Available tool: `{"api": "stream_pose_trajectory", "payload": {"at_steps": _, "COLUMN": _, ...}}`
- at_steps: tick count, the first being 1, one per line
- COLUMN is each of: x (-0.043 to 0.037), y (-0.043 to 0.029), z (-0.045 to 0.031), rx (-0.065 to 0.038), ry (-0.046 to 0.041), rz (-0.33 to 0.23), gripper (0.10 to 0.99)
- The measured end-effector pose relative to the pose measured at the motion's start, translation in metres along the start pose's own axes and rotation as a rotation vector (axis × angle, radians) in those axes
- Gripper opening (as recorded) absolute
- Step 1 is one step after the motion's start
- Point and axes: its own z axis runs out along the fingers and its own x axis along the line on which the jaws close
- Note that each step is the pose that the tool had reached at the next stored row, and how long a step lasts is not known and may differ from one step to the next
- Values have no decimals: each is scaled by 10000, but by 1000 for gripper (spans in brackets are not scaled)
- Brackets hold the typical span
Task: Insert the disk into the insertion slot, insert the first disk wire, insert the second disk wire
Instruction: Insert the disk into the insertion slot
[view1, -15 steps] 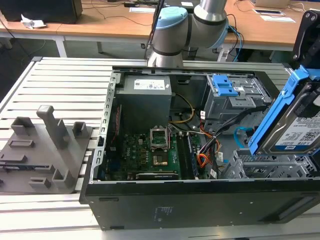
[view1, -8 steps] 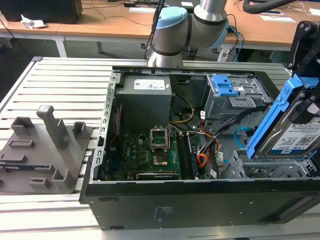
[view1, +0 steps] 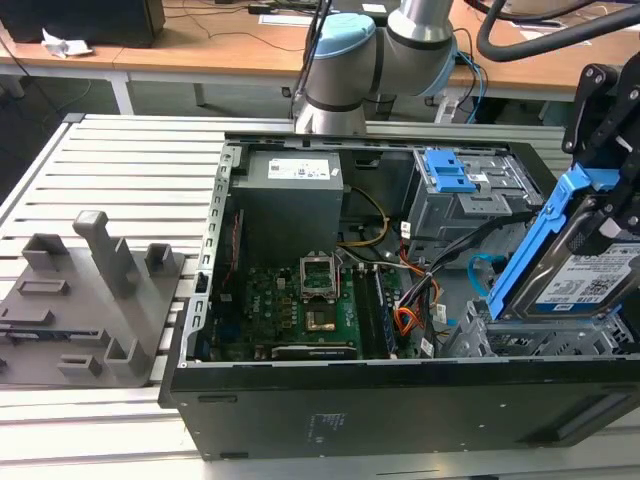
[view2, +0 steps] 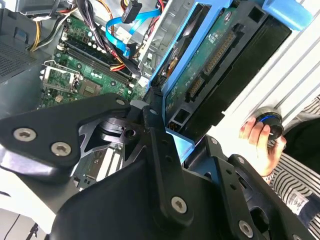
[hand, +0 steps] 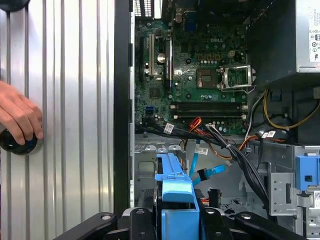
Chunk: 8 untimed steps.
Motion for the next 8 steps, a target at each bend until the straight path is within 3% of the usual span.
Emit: {"api": "stream_pose_trajectory", "payload": {"at_steps": 8, "x": -77, "y": -7, "z": 106, "rx": 0, "ry": -4, "rz": -1, "gripper": 369}}
